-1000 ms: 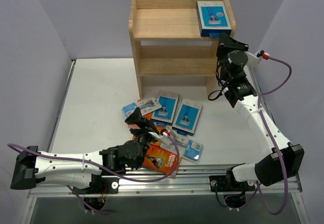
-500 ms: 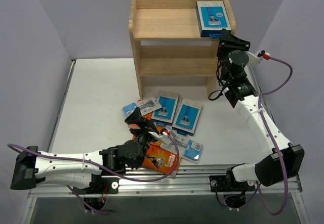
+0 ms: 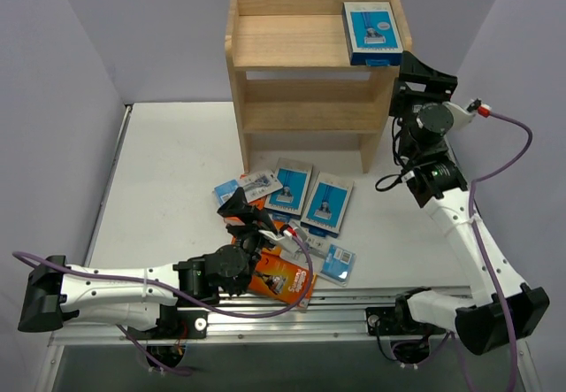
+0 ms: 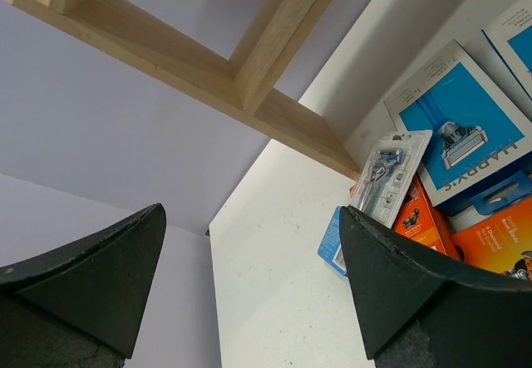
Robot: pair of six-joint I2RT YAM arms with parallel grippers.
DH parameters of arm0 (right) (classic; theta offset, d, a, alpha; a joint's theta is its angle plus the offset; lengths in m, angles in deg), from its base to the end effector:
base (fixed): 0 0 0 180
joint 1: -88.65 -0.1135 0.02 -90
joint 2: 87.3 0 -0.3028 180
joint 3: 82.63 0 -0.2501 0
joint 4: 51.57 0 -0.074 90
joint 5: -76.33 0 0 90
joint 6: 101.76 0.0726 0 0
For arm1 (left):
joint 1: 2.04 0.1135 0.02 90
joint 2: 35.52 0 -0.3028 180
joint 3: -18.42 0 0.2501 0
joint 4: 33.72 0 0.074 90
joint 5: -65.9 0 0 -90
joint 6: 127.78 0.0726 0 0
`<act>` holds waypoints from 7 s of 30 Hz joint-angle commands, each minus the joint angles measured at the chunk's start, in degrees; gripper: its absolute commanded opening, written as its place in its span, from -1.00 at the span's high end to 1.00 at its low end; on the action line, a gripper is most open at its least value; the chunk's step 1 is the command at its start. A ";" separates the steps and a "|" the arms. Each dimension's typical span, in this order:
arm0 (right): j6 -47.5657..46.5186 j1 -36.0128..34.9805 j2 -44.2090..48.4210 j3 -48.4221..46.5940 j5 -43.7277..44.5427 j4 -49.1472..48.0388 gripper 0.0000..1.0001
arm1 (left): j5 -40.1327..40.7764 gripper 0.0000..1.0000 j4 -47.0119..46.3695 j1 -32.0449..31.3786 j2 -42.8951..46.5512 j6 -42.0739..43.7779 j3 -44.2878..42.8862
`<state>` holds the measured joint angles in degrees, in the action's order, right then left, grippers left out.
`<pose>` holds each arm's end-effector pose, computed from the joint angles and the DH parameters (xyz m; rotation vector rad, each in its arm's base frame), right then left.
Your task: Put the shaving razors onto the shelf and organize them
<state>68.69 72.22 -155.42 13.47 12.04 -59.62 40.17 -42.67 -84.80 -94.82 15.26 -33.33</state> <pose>0.2730 0.0477 0.5188 1.0069 0.8063 1.2139 0.0925 -0.2088 0.3436 0.9083 1.2908 0.4570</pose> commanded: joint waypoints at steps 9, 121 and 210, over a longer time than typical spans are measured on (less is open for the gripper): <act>-9.51 0.78 15.01 12.18 -7.60 9.62 -0.36 | 0.51 -0.88 -1.43 2.60 0.69 -0.91 -3.27; -20.07 -17.94 -1.40 48.92 -26.07 4.97 0.17 | -14.09 -0.88 27.75 27.39 -1.16 -35.11 -15.31; -19.98 -14.42 9.06 12.46 -42.76 4.79 1.00 | -103.40 -0.88 -5.09 64.57 15.24 -109.17 2.82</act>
<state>48.06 57.49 -146.20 30.37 -28.44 -50.38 -62.78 -55.85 -20.34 -85.45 -109.70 -24.35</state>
